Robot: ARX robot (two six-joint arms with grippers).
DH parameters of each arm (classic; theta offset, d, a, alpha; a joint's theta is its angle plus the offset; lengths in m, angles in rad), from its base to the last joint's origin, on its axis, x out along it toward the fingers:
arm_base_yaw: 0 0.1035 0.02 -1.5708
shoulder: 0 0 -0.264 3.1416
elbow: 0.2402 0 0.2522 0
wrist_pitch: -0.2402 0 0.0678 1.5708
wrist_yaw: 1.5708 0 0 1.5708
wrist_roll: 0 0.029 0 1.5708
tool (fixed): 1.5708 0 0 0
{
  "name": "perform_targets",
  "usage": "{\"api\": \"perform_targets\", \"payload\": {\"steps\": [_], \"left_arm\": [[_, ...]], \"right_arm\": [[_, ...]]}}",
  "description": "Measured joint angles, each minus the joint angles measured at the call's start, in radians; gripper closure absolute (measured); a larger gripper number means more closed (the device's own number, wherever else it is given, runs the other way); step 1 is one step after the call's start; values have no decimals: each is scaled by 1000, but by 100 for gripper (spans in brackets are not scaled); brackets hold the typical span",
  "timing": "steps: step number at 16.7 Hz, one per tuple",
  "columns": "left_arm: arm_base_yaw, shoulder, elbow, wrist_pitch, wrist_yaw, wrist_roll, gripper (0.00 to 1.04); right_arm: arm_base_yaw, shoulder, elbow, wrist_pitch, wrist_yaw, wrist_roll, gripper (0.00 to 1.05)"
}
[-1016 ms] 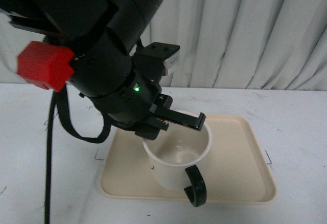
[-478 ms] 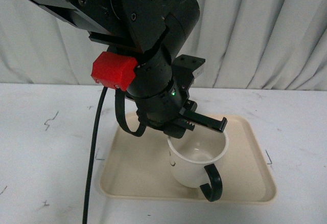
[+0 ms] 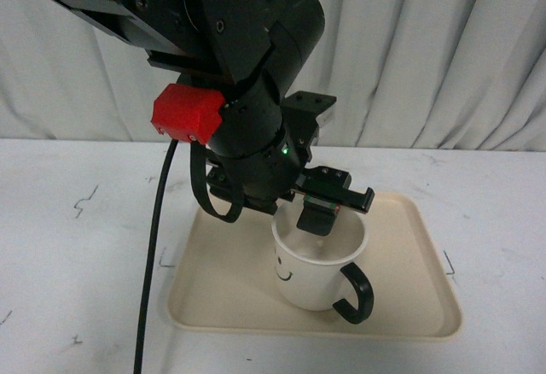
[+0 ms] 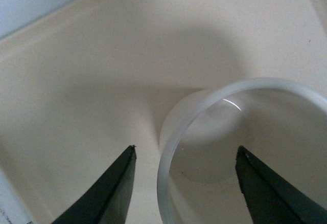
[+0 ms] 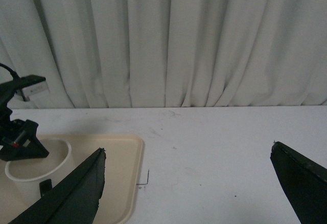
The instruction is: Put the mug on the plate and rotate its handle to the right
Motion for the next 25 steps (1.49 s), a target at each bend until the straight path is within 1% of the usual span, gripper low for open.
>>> {"api": "perform_targets", "payload": {"steps": [2,3,4,5,7,8,9,10,11,12,13,15,16,18,20,23,24,25], "left_arm": [[25,-95,-51,48,5,-9,22],[50,-171,-93,100,18,-36,12],[89,-279,-156,181,55,-63,5],[125,-401,-238,279,109,-107,7],[143,-478,-247,306,114,-136,7],[116,-472,-354,607,-45,-106,15],[116,-486,-507,832,-209,-63,26],[133,-523,-666,1000,-316,-39,36],[187,-591,-796,1159,-343,-24,49],[233,-671,-866,1256,-343,-20,60],[263,-755,-935,1310,-325,-18,73],[286,-823,-1083,1312,-254,-17,96],[309,-853,-1147,1309,-234,-14,103],[360,-972,-1224,1316,-204,-14,103],[385,-1056,-1299,1286,-164,-14,103],[425,-1192,-1369,1227,-134,-14,103],[442,-1238,-1388,1197,-111,-14,103],[491,-1279,-1405,1168,-50,-13,103]], "right_arm": [[0,0,0,0,0,0,6],[0,0,0,0,0,0,6],[0,0,0,0,0,0,6],[0,0,0,0,0,0,6],[0,0,0,1,0,0,6],[0,0,0,1,0,0,6],[0,0,0,-1,0,0,6],[0,0,0,0,0,0,6],[0,0,0,0,0,0,6],[0,0,0,0,0,0,6],[0,0,0,0,0,0,6],[0,0,0,0,0,0,6],[0,0,0,0,0,0,6],[0,0,0,0,0,0,6],[0,0,0,0,0,0,6],[0,0,0,0,0,0,6],[0,0,0,0,0,0,6],[0,0,0,0,0,0,6]]}}
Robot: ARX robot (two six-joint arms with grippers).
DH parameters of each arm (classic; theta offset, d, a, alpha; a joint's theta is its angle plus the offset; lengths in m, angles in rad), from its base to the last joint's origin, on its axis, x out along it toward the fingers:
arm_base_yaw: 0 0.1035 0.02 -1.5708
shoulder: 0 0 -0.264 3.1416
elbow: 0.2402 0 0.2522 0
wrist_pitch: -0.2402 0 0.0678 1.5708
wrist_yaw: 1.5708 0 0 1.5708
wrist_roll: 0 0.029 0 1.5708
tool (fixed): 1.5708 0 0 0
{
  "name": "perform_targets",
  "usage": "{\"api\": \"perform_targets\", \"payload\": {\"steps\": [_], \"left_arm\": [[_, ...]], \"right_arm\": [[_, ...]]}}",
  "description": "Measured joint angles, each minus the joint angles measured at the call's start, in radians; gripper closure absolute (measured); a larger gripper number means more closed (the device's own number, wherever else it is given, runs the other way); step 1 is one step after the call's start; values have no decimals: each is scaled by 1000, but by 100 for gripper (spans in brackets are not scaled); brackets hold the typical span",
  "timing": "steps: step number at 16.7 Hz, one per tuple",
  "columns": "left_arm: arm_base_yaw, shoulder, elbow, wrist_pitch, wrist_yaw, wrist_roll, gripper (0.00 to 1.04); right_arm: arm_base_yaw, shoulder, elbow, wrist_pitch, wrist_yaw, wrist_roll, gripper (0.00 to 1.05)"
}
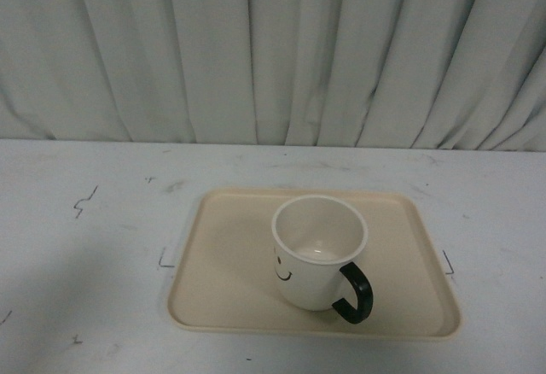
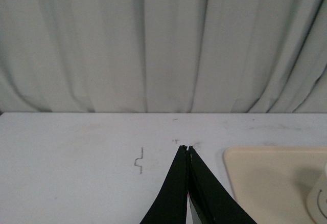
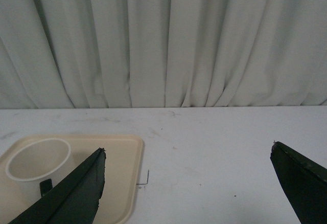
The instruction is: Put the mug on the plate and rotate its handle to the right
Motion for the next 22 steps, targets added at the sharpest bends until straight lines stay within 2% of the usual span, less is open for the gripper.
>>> {"api": "perform_targets", "payload": {"steps": [3,5,17,22], "left_arm": [[23,-18,-36,57,-2,-1,103],[22,-37,-49,31,4,0,103],[18,-505,-78,-403,8,0,103],[18,-615,-78,-513,8,0,103]], "right_arm": [[0,0,0,0,0,0,6],[0,0,0,0,0,0,6],[0,0,0,0,0,0,6],[0,0,0,0,0,0,6]]}}
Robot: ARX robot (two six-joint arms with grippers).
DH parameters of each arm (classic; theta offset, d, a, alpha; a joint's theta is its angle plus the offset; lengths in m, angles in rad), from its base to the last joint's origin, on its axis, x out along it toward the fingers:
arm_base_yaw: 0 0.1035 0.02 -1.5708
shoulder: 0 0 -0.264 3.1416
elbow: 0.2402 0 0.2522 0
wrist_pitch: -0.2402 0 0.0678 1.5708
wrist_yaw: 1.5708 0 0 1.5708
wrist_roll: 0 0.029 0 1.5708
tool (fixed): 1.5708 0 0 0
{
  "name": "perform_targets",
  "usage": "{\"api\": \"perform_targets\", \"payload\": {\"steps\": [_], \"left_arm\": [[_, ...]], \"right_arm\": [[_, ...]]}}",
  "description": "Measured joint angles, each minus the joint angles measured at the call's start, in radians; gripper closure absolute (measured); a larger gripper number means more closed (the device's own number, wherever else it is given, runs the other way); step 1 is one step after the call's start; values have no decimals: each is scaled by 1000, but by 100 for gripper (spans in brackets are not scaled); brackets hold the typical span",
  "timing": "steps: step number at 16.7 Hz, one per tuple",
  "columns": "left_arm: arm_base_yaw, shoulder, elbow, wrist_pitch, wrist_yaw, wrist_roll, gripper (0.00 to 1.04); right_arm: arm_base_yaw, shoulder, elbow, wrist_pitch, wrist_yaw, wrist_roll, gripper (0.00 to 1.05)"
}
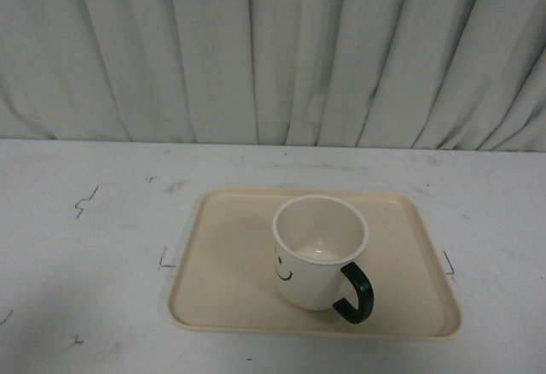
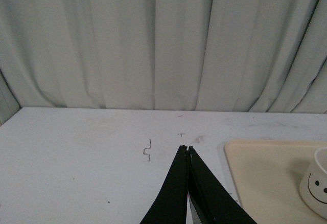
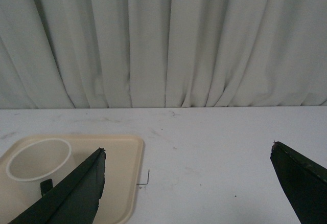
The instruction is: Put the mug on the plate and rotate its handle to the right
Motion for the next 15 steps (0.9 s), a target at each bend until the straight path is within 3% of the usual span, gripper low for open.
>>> {"api": "perform_targets", "payload": {"steps": [5,6,10,15], "left_arm": [[0,-82,0,-82,0,0,103],[0,-180,0,-236,3,0,103],[0,-243,0,-256,1,0,101],[0,-243,0,-253,1,0,43]], "right_arm": [[0,0,0,0,0,0,6],[0,0,0,0,0,0,6],[0,0,0,0,0,0,6],[0,0,0,0,0,0,6]]}}
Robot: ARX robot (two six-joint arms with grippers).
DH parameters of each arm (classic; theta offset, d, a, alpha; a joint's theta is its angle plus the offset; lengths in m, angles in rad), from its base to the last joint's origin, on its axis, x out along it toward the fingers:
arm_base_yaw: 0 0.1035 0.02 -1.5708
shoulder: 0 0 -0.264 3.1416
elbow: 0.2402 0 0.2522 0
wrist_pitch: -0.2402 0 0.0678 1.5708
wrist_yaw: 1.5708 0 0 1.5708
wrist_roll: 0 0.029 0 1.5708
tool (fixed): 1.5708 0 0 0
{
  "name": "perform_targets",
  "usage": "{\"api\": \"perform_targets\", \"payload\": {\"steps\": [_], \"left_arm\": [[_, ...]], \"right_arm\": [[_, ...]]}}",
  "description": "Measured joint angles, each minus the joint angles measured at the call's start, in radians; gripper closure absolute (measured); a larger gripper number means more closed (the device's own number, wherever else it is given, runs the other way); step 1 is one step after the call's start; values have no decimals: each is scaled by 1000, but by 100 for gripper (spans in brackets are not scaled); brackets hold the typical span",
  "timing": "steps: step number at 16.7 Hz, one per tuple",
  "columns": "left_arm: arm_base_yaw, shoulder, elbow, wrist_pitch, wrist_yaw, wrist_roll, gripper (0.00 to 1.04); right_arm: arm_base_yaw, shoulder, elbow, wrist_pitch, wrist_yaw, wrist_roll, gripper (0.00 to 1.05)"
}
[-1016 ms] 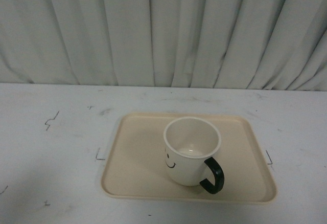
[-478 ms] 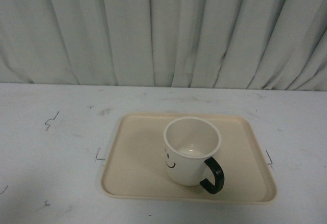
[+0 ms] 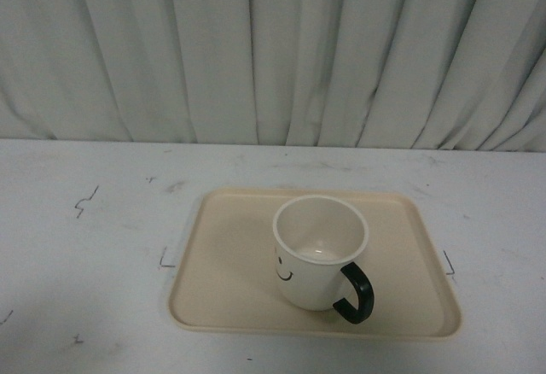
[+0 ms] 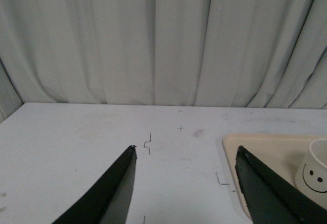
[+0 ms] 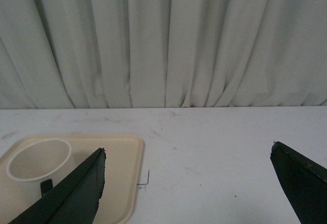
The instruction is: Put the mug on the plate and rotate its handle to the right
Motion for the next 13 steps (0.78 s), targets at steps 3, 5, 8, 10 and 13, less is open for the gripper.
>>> {"api": "perform_targets", "payload": {"steps": [3,5,8,10,13], "left_arm": [[0,0,0,0,-1,0,6],[0,0,0,0,1,3,7],[0,0,0,0,-1,3,7],[0,0,0,0,0,3,7],[0,0,0,0,0,3,7]], "right_arm": [[-61,148,93,-233,-192,-73,6],[6,481,243,-250,-290,-160,6],[85,833,445,-167,-239,-179,6],[117,1096,588,-164,-216,-171,6],[147,1363,785,-200,-209,-135,6]]}}
